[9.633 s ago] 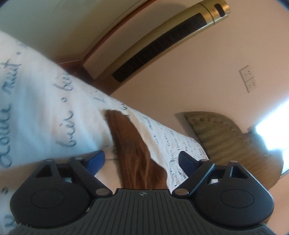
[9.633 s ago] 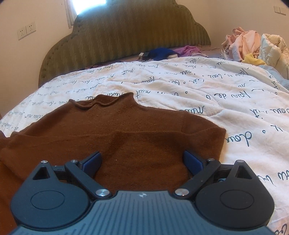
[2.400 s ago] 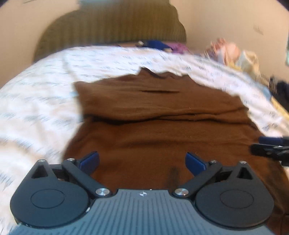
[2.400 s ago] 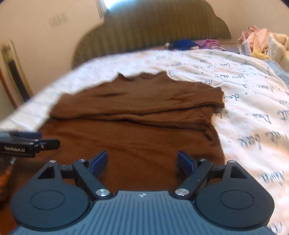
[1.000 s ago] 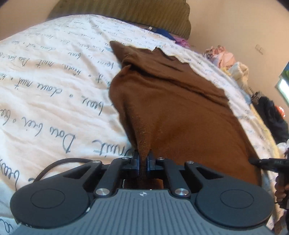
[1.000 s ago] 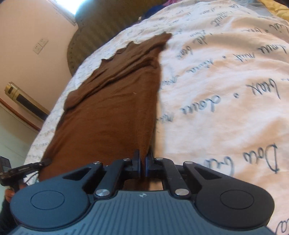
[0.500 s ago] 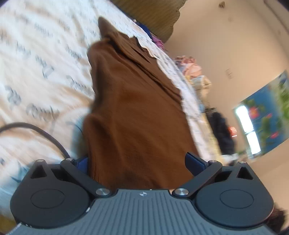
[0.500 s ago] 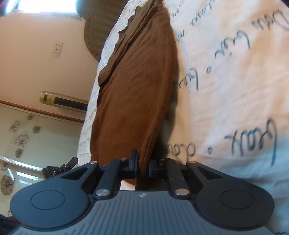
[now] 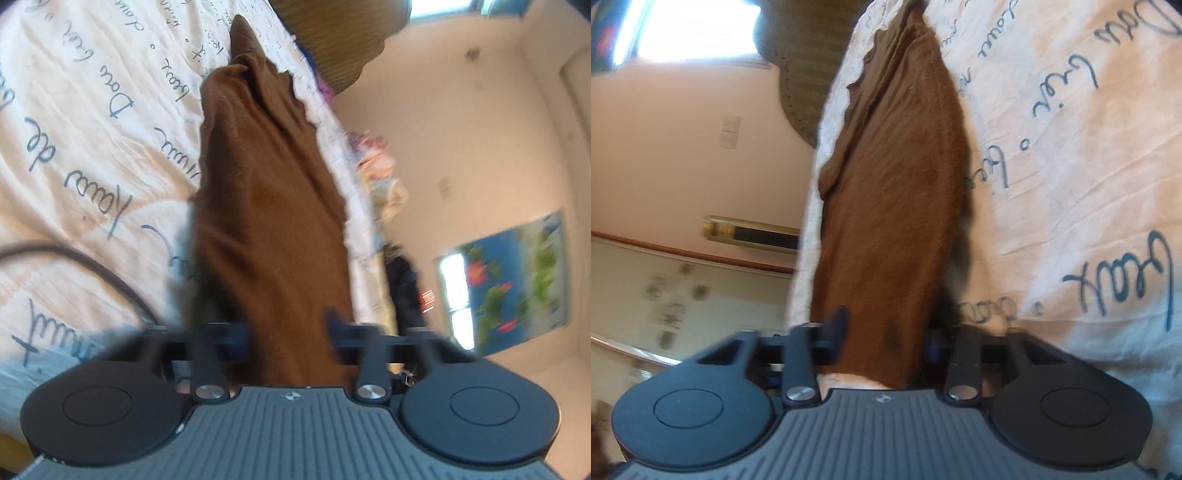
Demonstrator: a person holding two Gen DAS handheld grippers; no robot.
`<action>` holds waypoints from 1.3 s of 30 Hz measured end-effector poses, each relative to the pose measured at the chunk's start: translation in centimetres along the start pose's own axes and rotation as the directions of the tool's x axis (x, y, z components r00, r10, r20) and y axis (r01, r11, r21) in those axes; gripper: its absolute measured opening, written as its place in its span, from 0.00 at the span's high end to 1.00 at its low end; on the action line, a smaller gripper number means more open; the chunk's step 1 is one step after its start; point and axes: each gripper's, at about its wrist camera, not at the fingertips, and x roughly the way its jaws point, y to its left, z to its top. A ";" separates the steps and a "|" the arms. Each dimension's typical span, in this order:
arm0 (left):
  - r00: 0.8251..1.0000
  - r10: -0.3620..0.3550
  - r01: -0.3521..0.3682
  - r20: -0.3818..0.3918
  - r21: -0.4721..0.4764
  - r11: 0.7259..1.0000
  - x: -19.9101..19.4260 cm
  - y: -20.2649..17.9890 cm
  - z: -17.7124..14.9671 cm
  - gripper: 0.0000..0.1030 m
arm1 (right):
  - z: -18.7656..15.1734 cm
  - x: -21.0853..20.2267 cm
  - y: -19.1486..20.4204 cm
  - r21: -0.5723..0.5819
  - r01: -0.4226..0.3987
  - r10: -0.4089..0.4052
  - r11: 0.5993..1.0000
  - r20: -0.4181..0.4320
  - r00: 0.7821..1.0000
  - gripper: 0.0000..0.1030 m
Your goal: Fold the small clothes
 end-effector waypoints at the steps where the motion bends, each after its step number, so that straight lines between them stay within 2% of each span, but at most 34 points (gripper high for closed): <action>1: 0.998 0.071 -0.071 0.002 0.047 0.996 0.1 -0.5 -0.2 0.97 | -0.2 0.1 0.1 -0.028 0.068 -0.068 0.997 0.000 0.998 0.95; 3: 0.991 0.127 -0.132 0.044 0.144 0.981 -0.6 -1.8 -0.6 0.97 | -0.5 -0.1 0.4 -0.042 0.059 -0.059 0.997 0.008 0.998 0.95; 5: 0.986 0.132 -0.153 0.099 0.249 0.956 -2.3 -3.7 -1.0 0.97 | -0.9 -1.0 1.7 -0.088 0.078 -0.076 0.993 0.026 0.997 0.95; 7: 0.981 0.154 -0.183 0.114 0.314 0.932 -3.3 -4.7 -1.3 0.97 | -1.1 -2.0 2.0 -0.105 0.112 -0.108 0.988 0.040 0.993 0.96; 8: 0.979 0.180 -0.201 0.096 0.321 0.926 -3.1 -4.4 -1.4 0.97 | -1.1 -2.3 1.5 -0.106 0.162 -0.159 0.981 0.042 0.986 0.96; 9: 0.974 0.214 -0.227 0.077 0.316 0.921 -2.6 -3.6 -1.5 0.97 | -1.0 -2.3 0.6 -0.085 0.172 -0.169 0.981 0.033 0.985 0.96; 10: 0.961 0.269 -0.274 0.057 0.297 0.915 -1.9 -2.5 -1.7 0.97 | -0.9 -2.4 -0.2 -0.052 0.134 -0.133 0.990 0.026 0.991 0.96; 11: 0.955 0.294 -0.292 0.034 0.271 0.917 -1.4 -1.3 -1.7 0.94 | -0.8 -2.3 -0.5 -0.038 0.109 -0.109 0.993 0.020 0.994 0.96; 12: 0.966 0.254 -0.256 0.039 0.242 0.936 -1.6 -0.6 -1.6 0.93 | -0.8 -2.2 -0.4 -0.044 0.099 -0.098 0.994 0.014 0.995 0.95; 13: 0.969 0.243 -0.245 0.038 0.223 0.943 -1.7 -0.3 -1.4 0.93 | -0.8 -2.2 -0.4 -0.040 0.090 -0.090 0.995 0.012 0.996 0.94; 16: 0.975 0.216 -0.222 0.054 0.202 0.954 -2.5 -0.1 -1.1 0.90 | -0.8 -2.5 -0.6 -0.008 0.070 -0.070 0.998 -0.010 0.998 0.93; 17: 0.978 0.204 -0.210 0.047 0.204 0.956 -2.6 -0.1 -1.0 0.77 | -0.8 -2.9 -0.8 0.001 0.060 -0.060 0.998 -0.009 0.998 0.91; 18: 0.982 0.186 -0.189 0.035 0.195 0.962 -2.6 0.0 -0.9 0.54 | -0.8 -3.1 -0.9 0.012 0.044 -0.044 0.999 -0.002 0.999 0.85; 19: 0.988 0.153 -0.155 0.025 0.176 0.972 -2.6 0.1 -0.8 0.43 | -0.8 -3.3 -1.0 0.021 0.024 -0.024 0.999 0.004 1.000 0.80; 20: 0.993 0.116 -0.118 0.021 0.154 0.981 -2.4 0.0 -0.7 0.28 | -0.8 -3.4 -1.1 0.027 0.004 -0.004 1.000 0.007 1.000 0.72; 21: 0.995 0.099 -0.101 0.018 0.144 0.984 -2.1 -0.1 -0.7 0.16 | -0.9 -3.0 -0.8 0.027 -0.013 0.013 1.000 0.006 1.000 0.63; 22: 0.995 0.098 -0.099 0.013 0.143 0.985 -1.7 -0.4 -0.6 0.14 | -0.8 -2.7 -0.6 0.020 -0.026 0.026 0.999 0.003 1.000 0.58; 23: 0.994 0.112 -0.114 0.016 0.154 0.982 -1.1 -0.8 -0.6 0.14 | -0.7 -2.3 -0.3 0.012 -0.037 0.037 0.999 -0.001 0.999 0.50; 26: 0.991 0.133 -0.134 0.018 0.196 0.971 0.0 -1.5 -0.5 0.17 | -0.2 -1.2 0.1 -0.002 -0.040 0.040 0.999 -0.027 0.999 0.48; 28: 0.990 0.143 -0.144 0.019 0.210 0.967 0.3 -1.6 -0.3 0.31 | 0.2 -1.1 0.0 0.002 -0.054 0.054 0.999 -0.044 0.998 0.48; 29: 0.988 0.151 -0.150 0.008 0.211 0.966 0.5 -1.6 -0.2 0.42 | 0.2 -1.1 -0.1 0.007 -0.060 0.060 0.998 -0.046 0.997 0.49; 34: 0.987 0.162 -0.159 0.004 0.224 0.962 1.2 -1.6 -0.1 0.46 | 0.4 -0.7 -0.1 0.021 -0.084 0.085 0.996 -0.047 0.995 0.49; 35: 0.985 0.174 -0.169 0.003 0.237 0.957 1.3 -1.8 -0.1 0.53 | 0.4 -0.6 -0.1 0.011 -0.071 0.071 0.997 -0.046 0.996 0.52; 36: 0.982 0.191 -0.185 0.002 0.252 0.950 1.4 -1.9 -0.1 0.65 | 0.4 -0.5 0.1 -0.001 -0.051 0.050 0.999 -0.047 0.998 0.63; 37: 0.978 0.211 -0.203 -0.001 0.261 0.944 1.5 -1.9 -0.1 0.72 | 0.4 -0.3 0.2 -0.015 -0.014 0.014 1.000 -0.060 0.998 0.73; 38: 0.974 0.225 -0.216 -0.006 0.264 0.940 1.5 -1.8 -0.1 0.91 | 0.3 -0.1 0.2 -0.020 0.015 -0.016 1.000 -0.074 0.997 0.90; 39: 0.972 0.236 -0.223 -0.016 0.260 0.939 1.6 -1.6 0.0 0.96 | 0.1 0.1 0.0 -0.023 0.028 -0.030 0.999 -0.081 0.996 0.94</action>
